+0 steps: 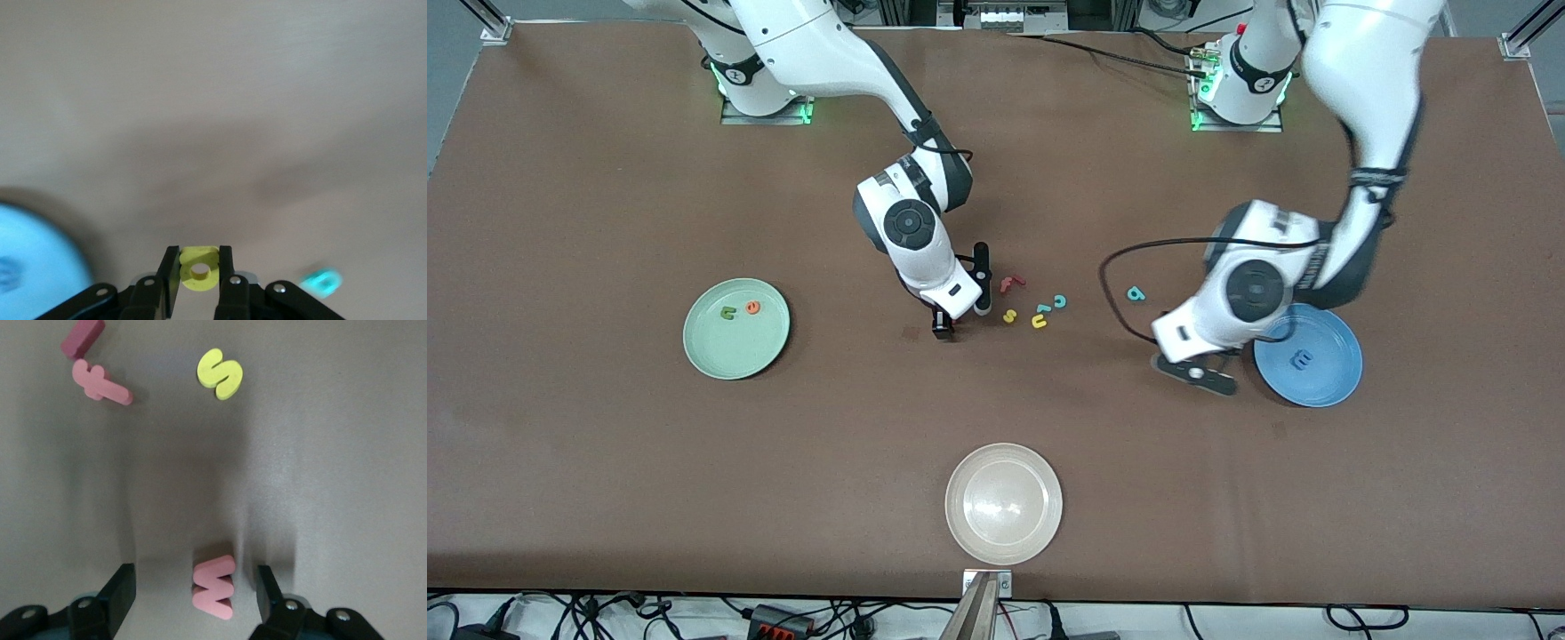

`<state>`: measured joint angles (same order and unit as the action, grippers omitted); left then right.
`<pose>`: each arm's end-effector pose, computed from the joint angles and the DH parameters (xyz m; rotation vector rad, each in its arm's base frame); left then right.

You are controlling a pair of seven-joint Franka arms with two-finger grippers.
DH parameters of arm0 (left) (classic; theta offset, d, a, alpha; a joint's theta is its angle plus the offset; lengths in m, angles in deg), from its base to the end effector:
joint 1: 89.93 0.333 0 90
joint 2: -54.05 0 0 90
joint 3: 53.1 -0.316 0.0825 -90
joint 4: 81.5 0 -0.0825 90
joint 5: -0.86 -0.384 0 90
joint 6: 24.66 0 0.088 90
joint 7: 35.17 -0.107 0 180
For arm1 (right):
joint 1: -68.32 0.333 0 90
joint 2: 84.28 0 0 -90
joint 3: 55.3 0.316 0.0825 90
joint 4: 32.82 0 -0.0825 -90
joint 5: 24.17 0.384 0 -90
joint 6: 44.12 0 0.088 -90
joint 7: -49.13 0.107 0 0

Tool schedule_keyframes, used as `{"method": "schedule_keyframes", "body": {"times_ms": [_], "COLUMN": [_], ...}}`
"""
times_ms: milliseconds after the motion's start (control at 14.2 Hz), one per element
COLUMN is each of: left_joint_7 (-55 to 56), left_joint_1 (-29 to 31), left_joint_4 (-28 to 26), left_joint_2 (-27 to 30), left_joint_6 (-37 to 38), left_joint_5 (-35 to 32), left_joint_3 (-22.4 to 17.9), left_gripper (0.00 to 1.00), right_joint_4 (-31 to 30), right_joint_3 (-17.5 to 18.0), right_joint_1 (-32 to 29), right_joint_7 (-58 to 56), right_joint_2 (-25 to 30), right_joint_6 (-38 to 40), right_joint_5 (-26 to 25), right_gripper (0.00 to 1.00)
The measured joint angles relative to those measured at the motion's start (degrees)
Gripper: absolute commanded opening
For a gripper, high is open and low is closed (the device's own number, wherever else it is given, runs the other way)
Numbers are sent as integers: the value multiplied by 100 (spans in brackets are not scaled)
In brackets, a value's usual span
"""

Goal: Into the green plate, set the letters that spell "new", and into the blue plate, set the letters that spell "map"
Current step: 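Grasp the pink w with the right gripper while the left gripper places a on blue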

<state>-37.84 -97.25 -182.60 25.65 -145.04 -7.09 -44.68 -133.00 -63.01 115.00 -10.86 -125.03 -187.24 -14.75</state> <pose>0.6217 -0.1609 0.2745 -3.0154 0.5934 0.2247 0.5150 0.4249 0.1725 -2.1477 -2.2837 -0.0781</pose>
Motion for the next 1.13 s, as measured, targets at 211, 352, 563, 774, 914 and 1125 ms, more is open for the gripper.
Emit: {"method": "schedule_keyframes", "body": {"times_ms": [211, 352, 563, 774, 914, 1125], "left_joint_7": [-981, -1158, -1161, -1156, -1145, -531], "left_joint_1": [902, 1215, 1327, 1331, 1337, 1351], "left_joint_4": [-82, -269, -645, -812, -793, -788], "left_joint_2": [11, -43, -198, -262, -186, 124], "left_joint_6": [60, 1, -528, -759, -645, -226], "left_joint_5": [-212, -443, -510, -511, -511, -508], "left_joint_3": [-28, -26, -18, 8, 103, 605], "left_gripper": [10, 16, 100, 100, 100, 100], "right_joint_4": [0, 1, 27, 45, 44, 73], "right_joint_3": [-5, -7, -12, -17, -38, -353], "right_joint_1": [0, 0, 0, 0, -3, -12], "right_joint_7": [0, 0, 0, 0, 4, 31], "right_joint_2": [-10, -10, 2, 13, 13, 21], "right_joint_6": [-2, -2, 0, 19, 21, 280], "right_joint_5": [-38, -39, -40, -41, -41, -40], "right_gripper": [74, 55, 21, 2, 1, 2]}}
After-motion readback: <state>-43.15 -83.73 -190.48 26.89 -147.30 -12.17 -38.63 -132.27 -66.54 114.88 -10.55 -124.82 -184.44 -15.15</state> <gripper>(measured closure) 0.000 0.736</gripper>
